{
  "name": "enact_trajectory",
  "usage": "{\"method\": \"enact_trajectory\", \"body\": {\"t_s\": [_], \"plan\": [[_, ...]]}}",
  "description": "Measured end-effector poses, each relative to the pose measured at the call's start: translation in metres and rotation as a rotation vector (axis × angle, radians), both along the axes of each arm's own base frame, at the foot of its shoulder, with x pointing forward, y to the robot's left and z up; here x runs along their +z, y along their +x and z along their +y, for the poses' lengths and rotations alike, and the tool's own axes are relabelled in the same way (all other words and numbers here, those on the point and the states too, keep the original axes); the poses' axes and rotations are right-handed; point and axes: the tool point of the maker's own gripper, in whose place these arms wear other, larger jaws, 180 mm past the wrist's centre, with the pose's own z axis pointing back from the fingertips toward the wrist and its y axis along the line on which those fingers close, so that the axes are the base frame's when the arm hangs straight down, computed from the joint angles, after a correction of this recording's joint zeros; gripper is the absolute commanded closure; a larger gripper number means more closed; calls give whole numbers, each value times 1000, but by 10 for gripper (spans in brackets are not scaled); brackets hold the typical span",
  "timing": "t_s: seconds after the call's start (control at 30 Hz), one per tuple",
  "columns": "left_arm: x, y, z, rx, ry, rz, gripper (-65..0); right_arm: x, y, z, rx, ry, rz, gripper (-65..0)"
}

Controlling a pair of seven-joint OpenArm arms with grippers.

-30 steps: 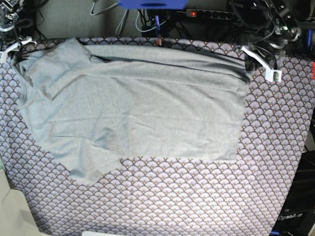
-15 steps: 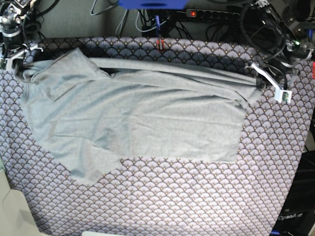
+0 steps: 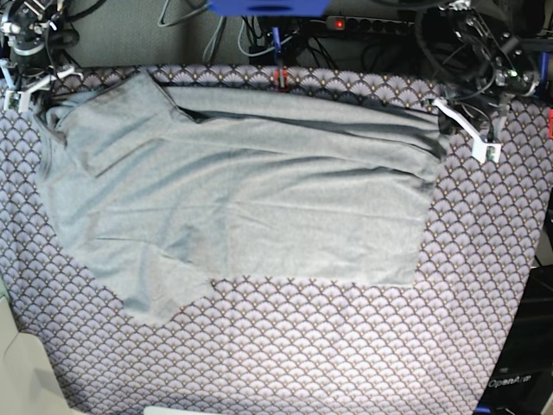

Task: Fold the T-shirt properly
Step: 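Release the edge and raise both grippers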

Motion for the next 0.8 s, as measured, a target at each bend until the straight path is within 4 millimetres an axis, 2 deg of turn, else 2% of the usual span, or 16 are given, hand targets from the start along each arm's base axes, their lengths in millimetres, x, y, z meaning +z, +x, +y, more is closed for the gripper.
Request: {"method": "enact_trajectory", "body": {"t_s": [0.07, 0.13, 0.27, 0.33, 0.37, 0.47, 0.57, 0.8], "plan": [[0, -2, 0, -1, 2, 3, 0, 0, 0, 0, 0, 0, 0, -25], [0, -5, 0, -2, 5, 4, -1, 0, -2, 0, 0, -1, 4, -73], [1, -9, 1, -4, 11, 8, -135, -1, -11, -2, -2, -6, 13, -173], [3, -13, 3, -3, 24, 12, -197, 0, -12, -4, -1, -12, 17, -195], [5, -15, 5, 0, 33, 13, -209, 0, -12, -6, 1, -15, 21, -198], [12, -18, 7, -9, 61, 0, -211, 1, -15, -8, 3, -22, 28, -198], [25, -10, 6, -19, 82, -60, -215, 2, -15, -10, 6, -27, 32, -199], [28, -9, 9, -12, 88, -70, -217, 4, -15, -16, 10, -41, 40, -199]]}}
